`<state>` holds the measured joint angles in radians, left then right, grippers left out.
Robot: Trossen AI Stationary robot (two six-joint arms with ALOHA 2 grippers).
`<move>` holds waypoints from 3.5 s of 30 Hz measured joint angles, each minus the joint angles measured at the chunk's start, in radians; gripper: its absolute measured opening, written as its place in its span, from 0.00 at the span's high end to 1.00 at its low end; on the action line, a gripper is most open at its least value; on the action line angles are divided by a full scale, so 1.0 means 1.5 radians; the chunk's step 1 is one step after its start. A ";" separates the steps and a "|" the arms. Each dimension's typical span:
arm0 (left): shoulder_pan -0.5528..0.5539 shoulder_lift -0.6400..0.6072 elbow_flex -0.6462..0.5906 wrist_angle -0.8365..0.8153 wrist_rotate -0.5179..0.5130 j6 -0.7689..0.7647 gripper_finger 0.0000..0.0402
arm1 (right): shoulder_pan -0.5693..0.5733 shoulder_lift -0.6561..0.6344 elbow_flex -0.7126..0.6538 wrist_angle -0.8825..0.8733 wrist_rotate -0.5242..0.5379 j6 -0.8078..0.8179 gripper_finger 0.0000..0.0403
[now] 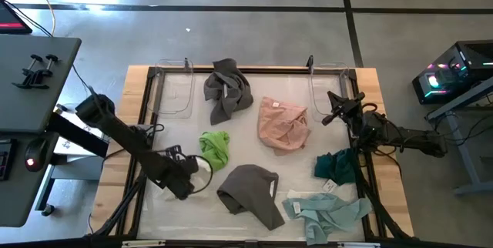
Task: Sort towels by color in basket
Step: Put the white towel into the left transparent bin
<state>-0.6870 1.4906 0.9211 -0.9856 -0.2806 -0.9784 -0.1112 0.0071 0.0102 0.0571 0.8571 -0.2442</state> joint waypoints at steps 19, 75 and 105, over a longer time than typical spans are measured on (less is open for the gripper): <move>0.050 -0.268 0.002 0.001 -0.426 0.032 0.95 | 0.000 0.000 0.000 0.000 0.000 0.000 1.00; 0.871 -0.197 0.002 0.043 -0.356 0.450 0.92 | 0.000 0.000 0.000 0.000 0.000 0.000 1.00; 0.922 -0.115 0.072 -0.084 -0.188 0.475 0.57 | 0.000 0.000 0.000 0.000 0.000 0.000 1.00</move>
<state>0.6955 1.3174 1.0296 -1.1114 -0.5633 -0.2664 -0.1112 0.0074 0.0105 0.0574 0.8570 -0.2443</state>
